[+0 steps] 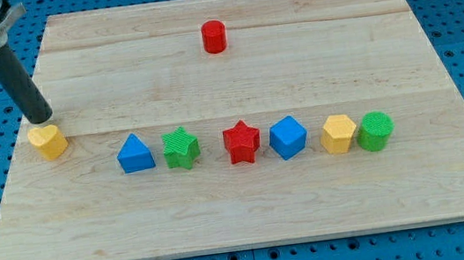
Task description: Push the yellow heart closer to the blue triangle
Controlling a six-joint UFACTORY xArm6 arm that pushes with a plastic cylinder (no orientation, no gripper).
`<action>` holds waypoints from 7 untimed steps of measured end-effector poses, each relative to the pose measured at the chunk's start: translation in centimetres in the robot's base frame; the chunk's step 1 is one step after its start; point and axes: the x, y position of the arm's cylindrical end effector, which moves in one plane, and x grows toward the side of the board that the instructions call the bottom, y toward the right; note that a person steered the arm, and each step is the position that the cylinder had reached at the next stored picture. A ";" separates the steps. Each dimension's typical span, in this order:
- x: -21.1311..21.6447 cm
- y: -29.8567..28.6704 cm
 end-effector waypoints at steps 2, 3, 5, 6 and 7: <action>5.4 2.7; 5.4 3.0; 6.7 3.3; 8.3 1.7; 9.7 -0.2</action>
